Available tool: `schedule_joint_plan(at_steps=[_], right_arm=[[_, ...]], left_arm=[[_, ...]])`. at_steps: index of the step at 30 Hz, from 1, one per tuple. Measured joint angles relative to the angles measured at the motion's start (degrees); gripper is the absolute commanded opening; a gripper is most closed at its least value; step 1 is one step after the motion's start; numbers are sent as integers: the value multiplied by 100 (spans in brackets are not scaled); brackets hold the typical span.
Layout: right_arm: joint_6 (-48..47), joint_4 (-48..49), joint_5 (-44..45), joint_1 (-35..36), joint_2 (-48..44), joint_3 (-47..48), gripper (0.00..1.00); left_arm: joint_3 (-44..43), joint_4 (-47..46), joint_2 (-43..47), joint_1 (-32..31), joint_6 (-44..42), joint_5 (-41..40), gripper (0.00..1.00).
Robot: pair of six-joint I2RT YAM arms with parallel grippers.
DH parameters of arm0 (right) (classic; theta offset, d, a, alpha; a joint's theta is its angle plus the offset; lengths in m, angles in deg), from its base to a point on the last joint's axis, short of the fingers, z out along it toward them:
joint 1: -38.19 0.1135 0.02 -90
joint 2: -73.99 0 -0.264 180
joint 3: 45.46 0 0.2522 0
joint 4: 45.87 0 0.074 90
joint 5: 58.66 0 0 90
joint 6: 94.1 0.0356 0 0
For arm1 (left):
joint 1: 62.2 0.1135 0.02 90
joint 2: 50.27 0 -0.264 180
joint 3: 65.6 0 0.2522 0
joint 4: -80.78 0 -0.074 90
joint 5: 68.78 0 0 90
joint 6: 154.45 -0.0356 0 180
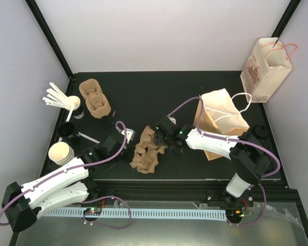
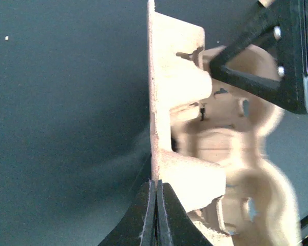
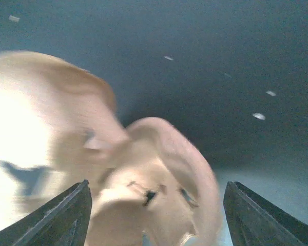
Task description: Pack the takeout coffee
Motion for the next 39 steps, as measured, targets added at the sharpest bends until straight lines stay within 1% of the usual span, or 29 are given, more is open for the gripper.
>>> schedule_joint_plan(at_steps=[6, 12, 16, 20, 22, 24, 27, 28, 29, 30, 31, 32, 33, 36, 39], right_arm=[[170, -81, 120, -157, -214, -699, 73], [-26, 79, -90, -170, -634, -931, 81], [-273, 201, -195, -170, -979, -1047, 85], [-492, 192, -229, -173, -1290, -1106, 89], [-610, 203, -280, -173, -1434, -1128, 90], [-713, 201, -337, -173, -1569, -1165, 90], [-833, 197, -398, -170, -1751, -1226, 91], [-857, 195, -407, -173, -1801, -1244, 92], [-876, 190, -422, -173, -1864, -1266, 92], [-890, 192, -424, -173, -1904, -1281, 94], [-905, 190, -439, -173, -1950, -1300, 95], [-931, 190, -461, -173, -1998, -1325, 96], [-953, 192, -485, -173, -2037, -1344, 97], [-1025, 190, -566, -173, -2133, -1408, 97], [-1235, 190, -802, -173, -2144, -1414, 96]], left_arm=[[101, 37, 0, 2, 236, -295, 2], [85, 168, 22, 0, 319, -474, 2], [-280, 562, 50, 0, 284, -774, 2], [-981, 1023, -48, 0, 278, -1502, 2], [-1388, 1279, -319, 0, 280, -1998, 2], [-1733, 1587, -697, 0, 306, -2511, 3], [-2295, 2133, -1609, 4, 481, -3451, 3], [-2470, 2350, -1985, 7, 566, -3733, 6], [-2647, 2590, -2420, 11, 684, -4035, 20], [-2771, 2780, -2736, 15, 780, -4223, 43], [-2935, 3051, -3101, 17, 894, -4406, 72], [-3060, 3239, -3375, 20, 973, -4498, 89], [-3206, 3412, -3633, 20, 1056, -4572, 97], [-3501, 3637, -4113, -22, 1121, -4568, 99], [-3517, 3587, -4048, -142, 1019, -4273, 99]])
